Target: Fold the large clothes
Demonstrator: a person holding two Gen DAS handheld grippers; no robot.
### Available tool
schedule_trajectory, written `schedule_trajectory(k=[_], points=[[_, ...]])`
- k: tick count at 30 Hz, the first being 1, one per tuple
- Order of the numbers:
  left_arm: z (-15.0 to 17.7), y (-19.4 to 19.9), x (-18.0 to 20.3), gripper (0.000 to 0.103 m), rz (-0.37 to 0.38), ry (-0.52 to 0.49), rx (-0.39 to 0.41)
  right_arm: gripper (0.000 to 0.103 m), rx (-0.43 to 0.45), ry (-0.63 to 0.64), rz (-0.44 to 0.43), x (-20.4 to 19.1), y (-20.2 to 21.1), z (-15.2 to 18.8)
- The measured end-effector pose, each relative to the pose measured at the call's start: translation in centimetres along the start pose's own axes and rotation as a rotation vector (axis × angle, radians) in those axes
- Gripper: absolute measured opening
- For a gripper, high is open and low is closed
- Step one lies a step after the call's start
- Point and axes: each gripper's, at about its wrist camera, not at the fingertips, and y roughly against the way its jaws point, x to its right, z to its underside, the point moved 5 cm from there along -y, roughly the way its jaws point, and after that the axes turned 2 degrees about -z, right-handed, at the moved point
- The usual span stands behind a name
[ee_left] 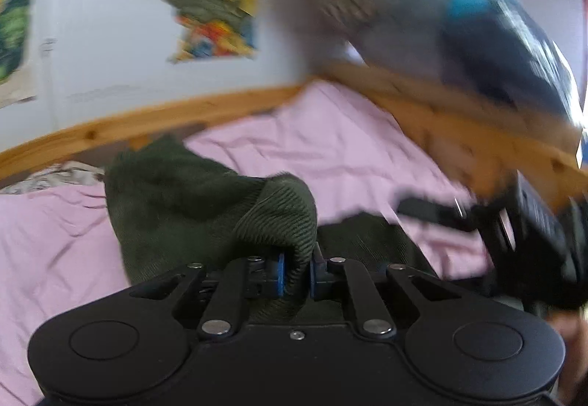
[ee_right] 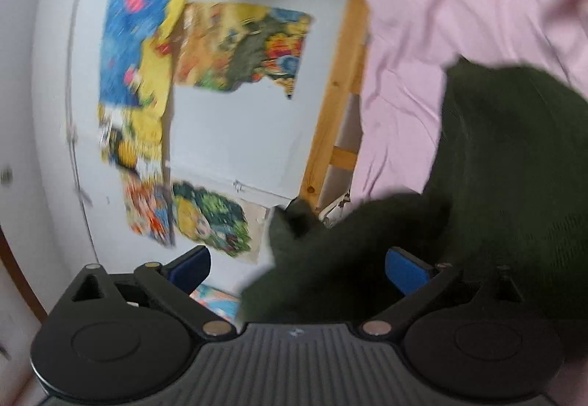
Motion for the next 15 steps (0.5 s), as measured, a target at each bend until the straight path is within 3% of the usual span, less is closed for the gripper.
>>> schedule_trajectory(k=[4, 9, 15], points=[[2.3, -1.9, 3.1, 0.004, 0.023, -0.032, -0.103, 0.103, -0.024, -0.023, 0.079, 2.3, -2.1, -0.8], [3.3, -2.1, 4.6, 0.004, -0.006, -0.111, -0.127, 0.103, -0.053, -0.055, 0.062, 3.1, -3.0, -0.3], [3.1, -1.7, 4.1, 0.004, -0.008, -0.125, -0.138, 0.103, -0.061, -0.063, 0.051, 3.2, -2.7, -0.5]])
